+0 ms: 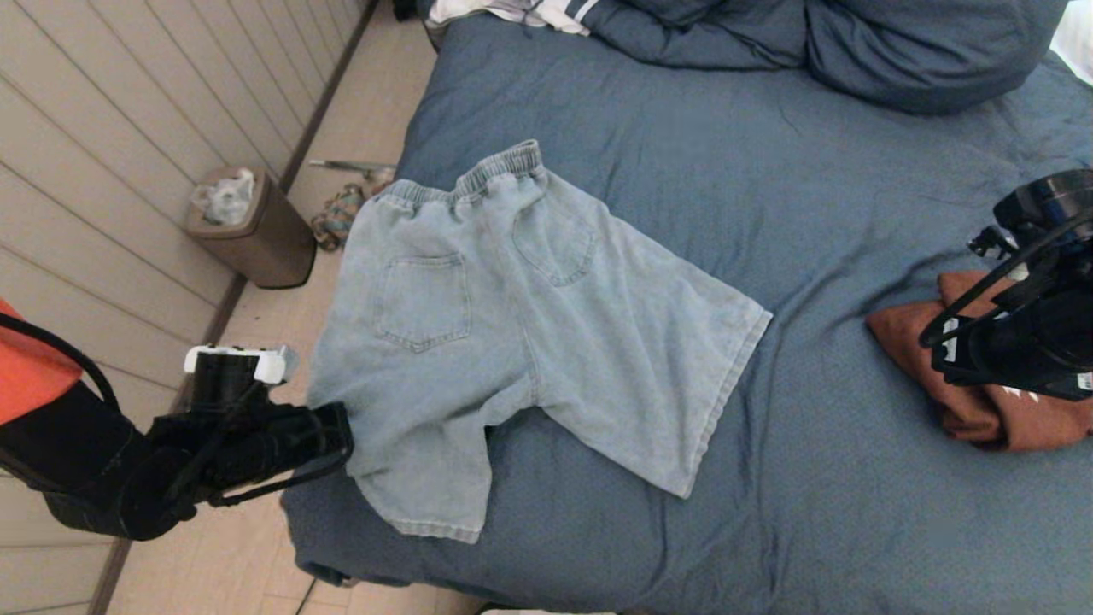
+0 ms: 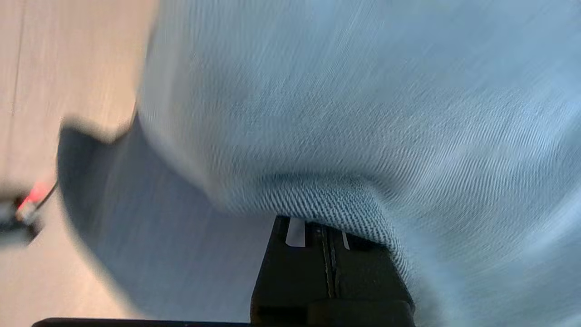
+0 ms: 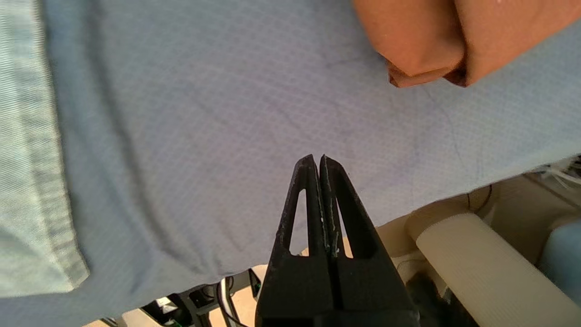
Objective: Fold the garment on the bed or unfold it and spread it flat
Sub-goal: Unford the brown shorts
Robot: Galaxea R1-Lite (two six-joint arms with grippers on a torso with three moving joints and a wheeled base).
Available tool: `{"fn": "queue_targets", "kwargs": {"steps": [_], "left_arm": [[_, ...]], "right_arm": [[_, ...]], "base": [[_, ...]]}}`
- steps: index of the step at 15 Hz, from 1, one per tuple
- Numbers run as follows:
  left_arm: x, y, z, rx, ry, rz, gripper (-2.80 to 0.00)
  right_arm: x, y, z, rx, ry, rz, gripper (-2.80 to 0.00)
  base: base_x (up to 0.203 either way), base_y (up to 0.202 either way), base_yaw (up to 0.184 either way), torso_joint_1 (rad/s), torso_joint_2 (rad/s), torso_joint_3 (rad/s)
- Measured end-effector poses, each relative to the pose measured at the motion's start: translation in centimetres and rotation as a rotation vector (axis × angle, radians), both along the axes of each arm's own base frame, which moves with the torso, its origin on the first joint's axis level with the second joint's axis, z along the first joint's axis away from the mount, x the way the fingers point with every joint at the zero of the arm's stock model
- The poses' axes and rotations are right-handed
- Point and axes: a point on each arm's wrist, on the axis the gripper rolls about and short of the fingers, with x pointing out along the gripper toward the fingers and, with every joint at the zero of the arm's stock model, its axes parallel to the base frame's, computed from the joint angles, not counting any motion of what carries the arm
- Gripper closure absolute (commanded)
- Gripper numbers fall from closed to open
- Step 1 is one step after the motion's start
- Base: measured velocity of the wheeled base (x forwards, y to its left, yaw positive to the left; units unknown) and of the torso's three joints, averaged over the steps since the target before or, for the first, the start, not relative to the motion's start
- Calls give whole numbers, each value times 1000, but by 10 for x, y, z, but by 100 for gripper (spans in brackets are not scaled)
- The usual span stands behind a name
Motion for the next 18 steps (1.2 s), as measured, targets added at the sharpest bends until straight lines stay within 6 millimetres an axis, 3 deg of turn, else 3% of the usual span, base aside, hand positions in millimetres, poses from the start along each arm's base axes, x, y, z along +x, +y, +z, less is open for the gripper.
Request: {"fn": "queue_targets", "kwargs": {"steps": [3, 8, 14, 18], "left_arm": [[1, -9, 30, -30, -92, 17, 0], [-5, -61, 65, -11, -220, 3, 0], [14, -142, 47, 67, -227, 0, 0], [4, -173, 33, 116, -169, -67, 0]], "right_arm": [[-9, 15, 8, -3, -30, 58, 0], [-19, 36, 17, -12, -88, 185, 0], [-25, 48, 3, 76, -194, 378, 0], [-26, 48, -8, 144, -256, 457, 0]], "base": [[0, 0, 0, 0, 0, 0], [0, 0, 0, 0, 0, 0], [0, 0, 0, 0, 0, 0], [0, 0, 0, 0, 0, 0]]}}
